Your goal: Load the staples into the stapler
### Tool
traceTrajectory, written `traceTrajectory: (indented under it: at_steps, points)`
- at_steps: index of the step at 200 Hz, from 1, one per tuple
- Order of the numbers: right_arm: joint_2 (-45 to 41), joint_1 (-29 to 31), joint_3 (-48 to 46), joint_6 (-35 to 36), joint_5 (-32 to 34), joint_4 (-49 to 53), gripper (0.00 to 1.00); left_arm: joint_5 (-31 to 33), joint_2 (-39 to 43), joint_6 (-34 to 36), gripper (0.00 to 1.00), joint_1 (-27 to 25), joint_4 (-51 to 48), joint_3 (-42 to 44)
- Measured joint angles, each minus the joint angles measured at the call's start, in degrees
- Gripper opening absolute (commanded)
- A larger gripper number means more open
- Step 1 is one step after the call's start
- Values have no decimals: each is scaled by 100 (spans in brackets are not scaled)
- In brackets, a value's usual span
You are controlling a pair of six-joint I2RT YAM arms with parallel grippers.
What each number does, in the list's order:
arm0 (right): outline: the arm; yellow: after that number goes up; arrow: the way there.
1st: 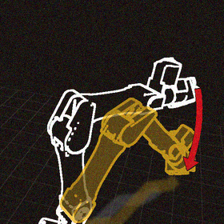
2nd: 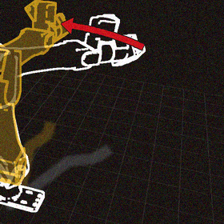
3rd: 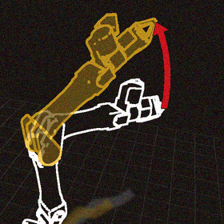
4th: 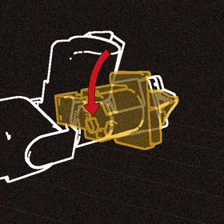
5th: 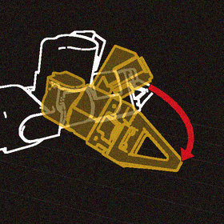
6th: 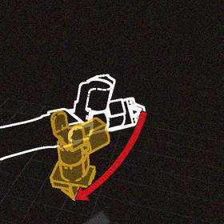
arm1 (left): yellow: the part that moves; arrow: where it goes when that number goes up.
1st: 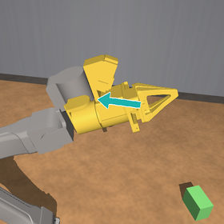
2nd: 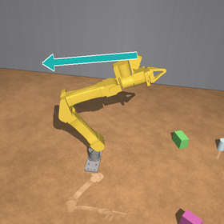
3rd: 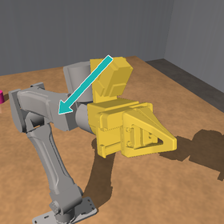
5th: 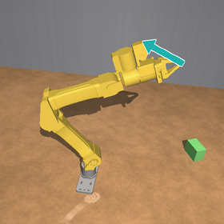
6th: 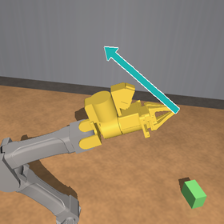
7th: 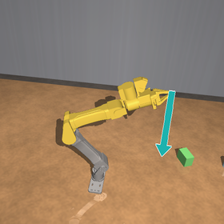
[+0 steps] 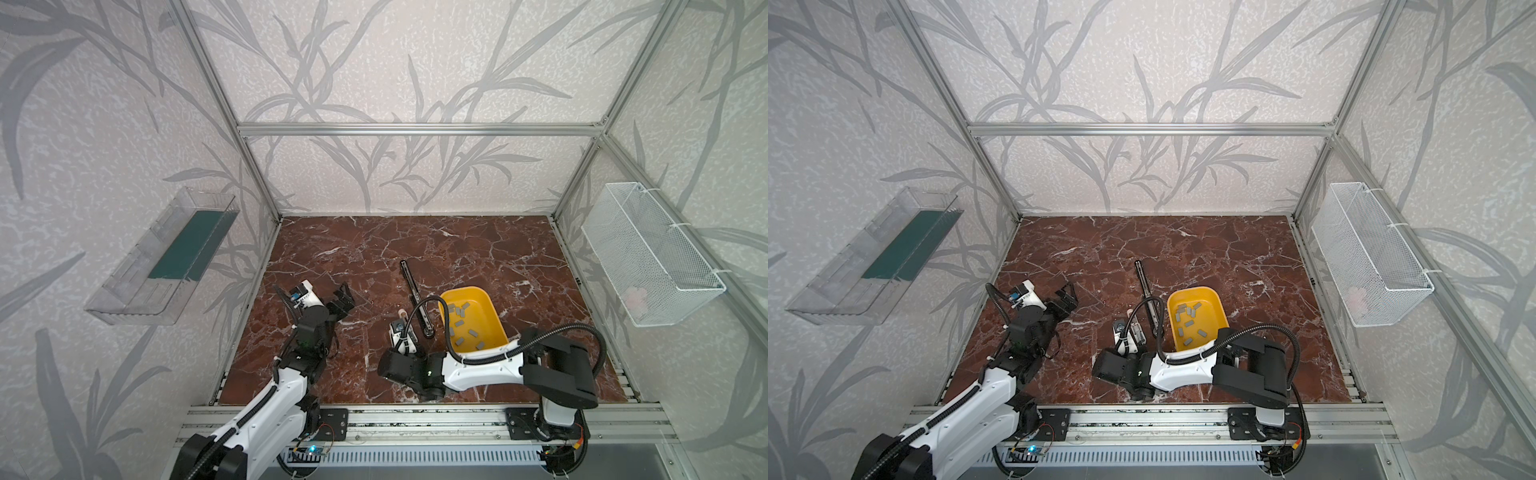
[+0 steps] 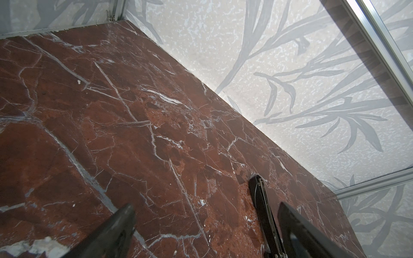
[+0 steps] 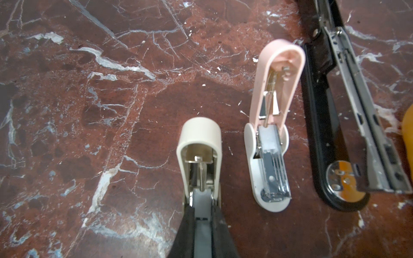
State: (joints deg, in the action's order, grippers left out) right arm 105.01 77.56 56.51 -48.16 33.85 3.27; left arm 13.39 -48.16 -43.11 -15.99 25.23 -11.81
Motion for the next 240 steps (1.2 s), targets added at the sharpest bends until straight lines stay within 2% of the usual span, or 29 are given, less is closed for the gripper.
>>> traceTrajectory:
  at_steps: [240]
  points:
    - [-22, 46, -11, 42, 144, -111, 0, -4, 20, -15, 99, 0, 0, 0]
